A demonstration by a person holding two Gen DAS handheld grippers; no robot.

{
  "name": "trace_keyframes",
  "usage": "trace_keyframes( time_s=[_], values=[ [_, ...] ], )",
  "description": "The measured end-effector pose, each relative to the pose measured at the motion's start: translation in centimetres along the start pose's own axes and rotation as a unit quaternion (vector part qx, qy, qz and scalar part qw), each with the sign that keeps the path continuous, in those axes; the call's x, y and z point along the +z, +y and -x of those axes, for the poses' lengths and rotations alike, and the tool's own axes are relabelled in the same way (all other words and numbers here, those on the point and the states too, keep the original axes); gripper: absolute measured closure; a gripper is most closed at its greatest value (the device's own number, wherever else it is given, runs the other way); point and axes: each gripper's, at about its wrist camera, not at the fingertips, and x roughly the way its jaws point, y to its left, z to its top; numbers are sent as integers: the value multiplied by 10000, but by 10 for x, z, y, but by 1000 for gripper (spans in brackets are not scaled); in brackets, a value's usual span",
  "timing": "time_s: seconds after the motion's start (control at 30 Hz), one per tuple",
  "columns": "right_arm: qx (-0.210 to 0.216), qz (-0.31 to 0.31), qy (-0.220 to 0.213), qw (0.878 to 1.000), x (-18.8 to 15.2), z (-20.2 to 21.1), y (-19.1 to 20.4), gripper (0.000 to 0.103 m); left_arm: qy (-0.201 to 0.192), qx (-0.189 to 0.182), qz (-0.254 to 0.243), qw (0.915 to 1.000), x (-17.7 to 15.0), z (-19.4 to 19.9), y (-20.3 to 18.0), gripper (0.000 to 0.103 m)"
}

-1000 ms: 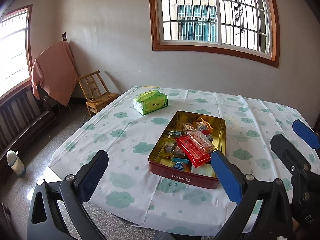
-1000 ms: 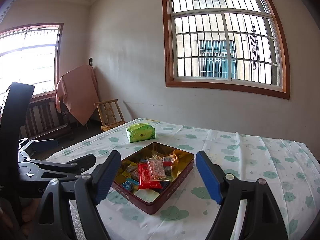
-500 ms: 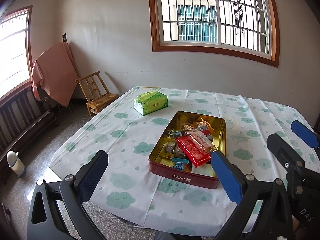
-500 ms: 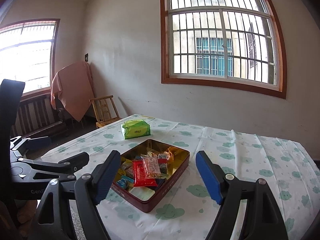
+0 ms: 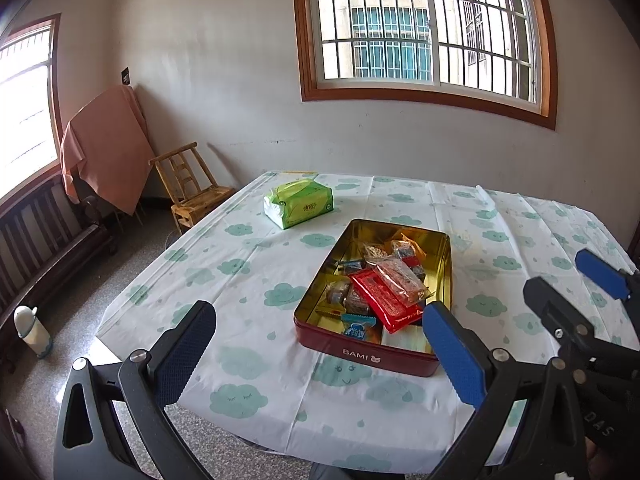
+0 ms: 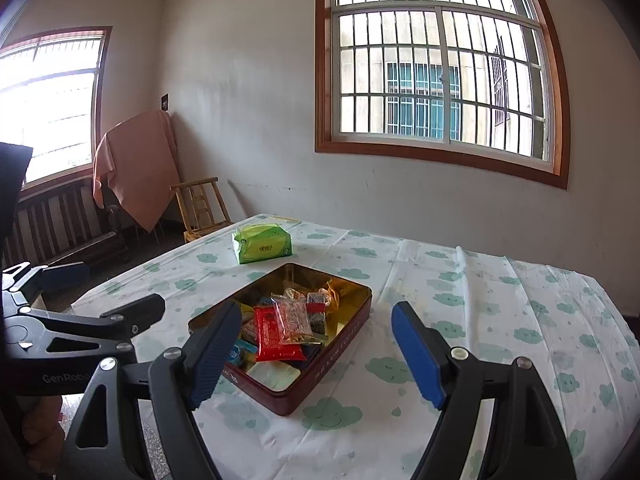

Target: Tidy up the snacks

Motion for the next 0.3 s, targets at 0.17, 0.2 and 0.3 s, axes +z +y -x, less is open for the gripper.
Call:
trace_keyframes(
  time_s=[0.17,0.2,0.3],
  values=[
    [-80,-109,259,9996,-8,-14,-20,24,-117,95,14,9999,7,2,-2,0],
    [-124,-108,330,9993,-11,-17,-29,24,-77,81,-23,9999,10,1,-3,0],
    [-353,-222,770,9962,-26,-37,-76,24,130,53,-88,9999,16,-4,-7,0]
  ],
)
